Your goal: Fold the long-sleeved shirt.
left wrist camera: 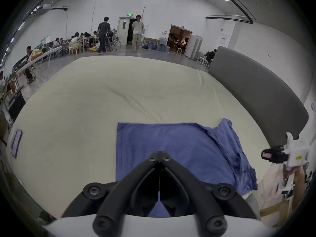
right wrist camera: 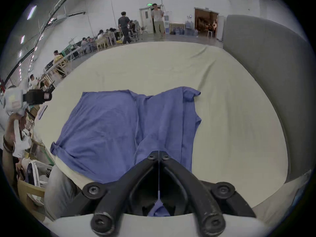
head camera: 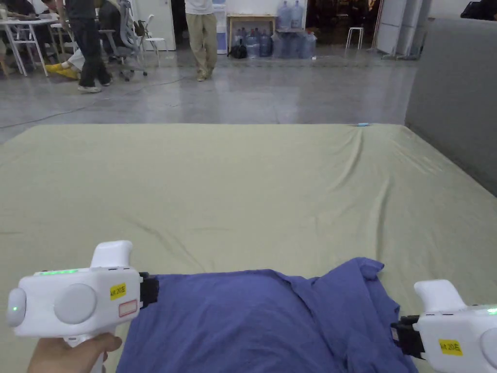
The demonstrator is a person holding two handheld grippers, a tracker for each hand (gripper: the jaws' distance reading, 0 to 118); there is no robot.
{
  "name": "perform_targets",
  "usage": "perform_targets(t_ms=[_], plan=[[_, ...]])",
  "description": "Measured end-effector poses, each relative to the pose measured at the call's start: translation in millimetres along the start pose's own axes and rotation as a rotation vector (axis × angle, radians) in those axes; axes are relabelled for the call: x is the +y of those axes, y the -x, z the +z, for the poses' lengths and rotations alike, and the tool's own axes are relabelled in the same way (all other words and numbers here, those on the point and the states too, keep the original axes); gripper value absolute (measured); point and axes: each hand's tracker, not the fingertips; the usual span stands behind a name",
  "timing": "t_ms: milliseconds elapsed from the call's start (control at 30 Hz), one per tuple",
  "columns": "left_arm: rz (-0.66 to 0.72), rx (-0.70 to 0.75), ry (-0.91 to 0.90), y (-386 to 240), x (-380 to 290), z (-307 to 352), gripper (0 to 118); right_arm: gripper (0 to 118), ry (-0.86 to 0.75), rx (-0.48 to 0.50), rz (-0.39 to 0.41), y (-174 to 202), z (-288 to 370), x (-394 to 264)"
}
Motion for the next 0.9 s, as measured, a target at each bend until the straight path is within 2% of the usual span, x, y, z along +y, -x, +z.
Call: perform_targets(t_ms=[33,67,100,133,167,300,400,433,467,500,567,600,633,667,800,900], plan=[[-0.015,0.015,0.023,2,12,-13,18,0,-0.005,-0.005,0.011,1,-2,5],[-0.024,0.036,0.029,9,24,-27,65,0,-0.010,-0.008,0.018,2,-4,8],[-0.042,0.063,0.063,15,35,-48,100,0,-0.013,-0.005,0.018,1,-8,12],[-0.046,0.089,0.110,20,44,-71,115,0,-0.011,0.004,0.016,0,-11,16],[-0.052,0.124,0.155,27,49,-92,116,0,-0.008,0.015,0.010,1,-15,18],[-0.068,0.244,0.263,55,52,-166,115,0,0.013,0.031,-0.010,1,-31,21],[0.008,0.263,0.352,78,41,-201,113,0,0.052,0.035,-0.008,-2,-46,20],[0.040,0.273,0.360,82,37,-207,108,0,0.061,0.029,-0.009,-3,-50,21],[0.048,0.268,0.349,84,32,-203,94,0,0.071,0.024,-0.010,-4,-54,21],[0.050,0.272,0.330,86,28,-204,73,0,0.080,0.021,-0.011,-6,-59,22],[0.000,0.271,0.277,81,21,-199,65,0,0.091,0.011,-0.010,-10,-67,23],[-0.047,0.283,0.290,84,22,-203,57,0,0.093,0.006,-0.012,-11,-71,25],[-0.081,0.286,0.278,81,22,-198,37,0,0.092,-0.007,-0.025,-13,-75,27],[-0.097,0.287,0.271,78,24,-193,1,0,0.088,-0.026,-0.045,-14,-79,29],[-0.061,0.178,0.236,73,39,-177,0,0,0.081,-0.012,-0.057,-23,-94,60],[-0.103,0.176,0.197,58,46,-155,0,0,0.039,-0.035,-0.044,-33,-106,103]])
